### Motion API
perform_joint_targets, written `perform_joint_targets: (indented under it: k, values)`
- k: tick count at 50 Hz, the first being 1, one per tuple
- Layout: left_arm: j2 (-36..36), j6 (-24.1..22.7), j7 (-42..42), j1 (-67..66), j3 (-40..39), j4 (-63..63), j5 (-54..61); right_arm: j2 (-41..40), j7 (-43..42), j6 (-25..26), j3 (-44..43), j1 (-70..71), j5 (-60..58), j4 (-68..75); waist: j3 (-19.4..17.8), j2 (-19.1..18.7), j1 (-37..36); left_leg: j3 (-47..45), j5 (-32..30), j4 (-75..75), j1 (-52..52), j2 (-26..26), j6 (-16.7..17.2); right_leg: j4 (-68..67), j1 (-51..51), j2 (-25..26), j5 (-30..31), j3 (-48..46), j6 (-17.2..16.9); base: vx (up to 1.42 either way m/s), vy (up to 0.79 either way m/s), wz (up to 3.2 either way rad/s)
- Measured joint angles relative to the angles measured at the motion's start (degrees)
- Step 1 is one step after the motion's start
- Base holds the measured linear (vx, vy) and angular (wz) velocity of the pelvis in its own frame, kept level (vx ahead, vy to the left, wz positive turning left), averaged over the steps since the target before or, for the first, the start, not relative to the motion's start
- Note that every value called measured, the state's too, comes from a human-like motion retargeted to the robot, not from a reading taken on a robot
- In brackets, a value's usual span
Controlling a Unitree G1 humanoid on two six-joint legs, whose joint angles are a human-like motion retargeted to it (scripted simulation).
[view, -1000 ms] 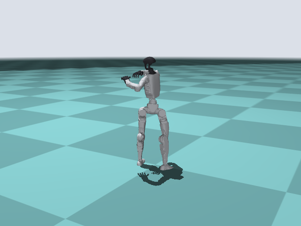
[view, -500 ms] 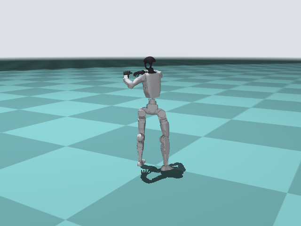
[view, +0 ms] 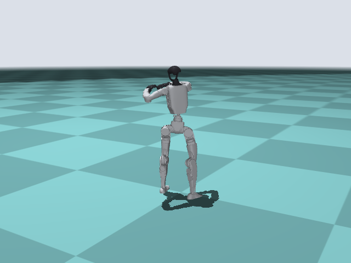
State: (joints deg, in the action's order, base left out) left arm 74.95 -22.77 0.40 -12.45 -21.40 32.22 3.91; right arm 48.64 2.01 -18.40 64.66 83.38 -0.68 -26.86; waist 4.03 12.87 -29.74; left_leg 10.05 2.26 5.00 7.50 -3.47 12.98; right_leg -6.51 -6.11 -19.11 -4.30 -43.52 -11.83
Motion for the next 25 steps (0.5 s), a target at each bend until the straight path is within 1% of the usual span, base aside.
perform_joint_targets:
  k: [3, 6, 11, 15, 20, 23, 25]
  values:
    - [-0.93, 0.36, -0.57, -2.48, -2.34, -0.76, -0.46, -1.16, -0.49, 0.04, -0.02, 1.35, -1.22, 0.86, -0.32, 0.50, -3.81, 3.24, -0.45, 0.00, 0.71, -0.80, -0.10, -0.90, -1.19, -0.15, -0.30, -3.70, 0.61, 0.03, 0.04, 1.13]
    - [-2.63, 0.72, -0.79, -6.73, -6.64, -1.17, -0.52, -3.35, -1.49, 0.24, -0.08, 3.33, -2.71, 2.14, -1.05, 0.85, -8.18, 6.08, -0.85, 0.00, 1.17, -1.57, -0.30, -1.93, -2.31, -0.35, -0.48, -6.94, 1.10, 0.02, 0.04, 1.01]
    - [-7.69, 1.74, -0.67, -14.88, -15.08, -1.10, 0.24, -8.84, -3.32, 1.00, 0.88, 7.16, -4.34, 4.35, -2.33, 1.04, -15.66, 8.94, -1.35, 0.00, 1.58, -2.58, -0.91, -1.92, -3.86, -0.23, -0.04, -10.37, 1.42, 0.01, 0.03, 0.64]
    - [-12.04, 2.80, -1.30, -19.58, -20.65, -0.34, 1.09, -13.91, -4.12, 1.60, 2.34, 10.56, -4.63, 5.77, -3.26, 1.12, -19.61, 9.70, -1.75, 0.00, 1.73, -3.13, -1.28, -0.62, -4.73, 0.15, 0.63, -11.53, 1.36, 0.00, 0.02, 0.23]
    - [-14.91, 3.43, -1.29, -20.98, -22.71, 1.47, 2.12, -18.17, -5.04, 1.95, 3.82, 14.11, -5.16, 6.39, -3.71, 0.89, -19.67, 8.87, -2.06, 0.00, 1.53, -3.17, -1.31, 0.57, -5.00, 0.43, 1.05, -10.93, 1.30, -0.01, 0.00, -0.06]
    - [-14.98, 3.34, -0.96, -19.79, -21.51, 2.37, 2.27, -18.01, -5.34, 2.03, 4.03, 14.57, -5.34, 5.92, -3.74, 0.34, -17.44, 7.08, -1.93, 0.00, 0.93, -2.58, -1.19, 0.55, -4.58, 0.40, 0.94, -9.00, 1.17, -0.04, -0.03, -0.55]
    - [-14.37, 3.14, -0.87, -18.71, -20.12, 2.65, 2.40, -16.52, -5.21, 2.11, 3.85, 13.86, -5.39, 5.18, -3.63, -0.18, -15.53, 5.24, -1.67, 0.00, 0.25, -1.91, -1.09, 0.35, -4.09, 0.37, 0.78, -6.95, 1.00, -0.05, -0.04, -0.91]
